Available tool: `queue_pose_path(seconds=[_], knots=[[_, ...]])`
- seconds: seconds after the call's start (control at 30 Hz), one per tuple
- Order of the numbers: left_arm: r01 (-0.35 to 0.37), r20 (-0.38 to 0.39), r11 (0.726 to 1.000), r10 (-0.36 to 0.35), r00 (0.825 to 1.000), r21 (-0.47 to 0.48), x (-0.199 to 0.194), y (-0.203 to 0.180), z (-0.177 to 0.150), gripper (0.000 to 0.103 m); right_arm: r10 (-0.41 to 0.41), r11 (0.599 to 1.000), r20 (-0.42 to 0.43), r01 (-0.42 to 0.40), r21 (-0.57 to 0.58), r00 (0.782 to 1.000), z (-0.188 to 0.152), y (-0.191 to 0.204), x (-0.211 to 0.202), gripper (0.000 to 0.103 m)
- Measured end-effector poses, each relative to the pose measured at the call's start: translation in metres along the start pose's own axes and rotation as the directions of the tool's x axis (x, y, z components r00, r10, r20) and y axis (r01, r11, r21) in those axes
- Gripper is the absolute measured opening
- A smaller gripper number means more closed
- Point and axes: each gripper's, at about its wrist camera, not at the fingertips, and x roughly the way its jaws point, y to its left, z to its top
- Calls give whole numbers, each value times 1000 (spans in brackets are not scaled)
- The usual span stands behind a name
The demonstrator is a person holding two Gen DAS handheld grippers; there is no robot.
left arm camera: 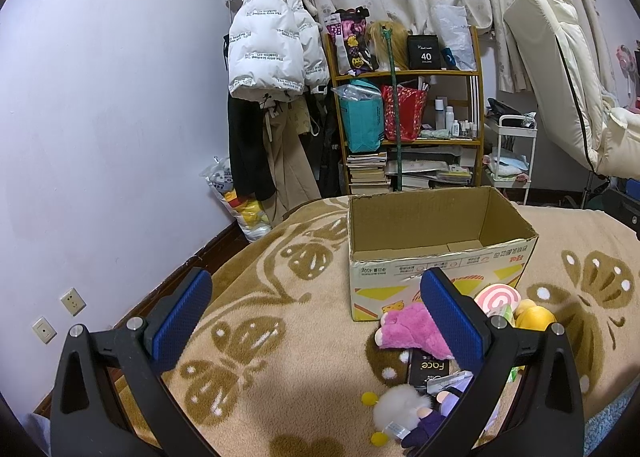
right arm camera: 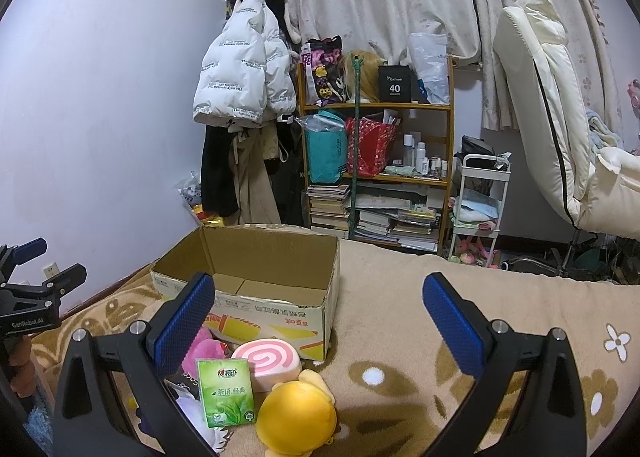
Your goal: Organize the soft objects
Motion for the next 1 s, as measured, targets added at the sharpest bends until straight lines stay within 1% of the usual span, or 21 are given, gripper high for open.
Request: queue_pose_path(seconds=[0.2,0.43,0.9,1.0], knots=[[-1,-1,1000,1,1000,2,0,0,-1,103,-1,1000,-2,1,2,1000,-2,0,1,103],[-1,-22,1000,1,1000,7,8,1,-8,103,0,1000,-4,0,1,1000,0,0,0,103],[-3,-31,1000,4,1000,7,6,0,-4,103,-1,1000,-3,1,-1,1000,1,0,0,103],[27,-52,1000,-26,998,5,10,1,-4,103,2,1000,-6,-2,-1,1000,-1,1,1,103]])
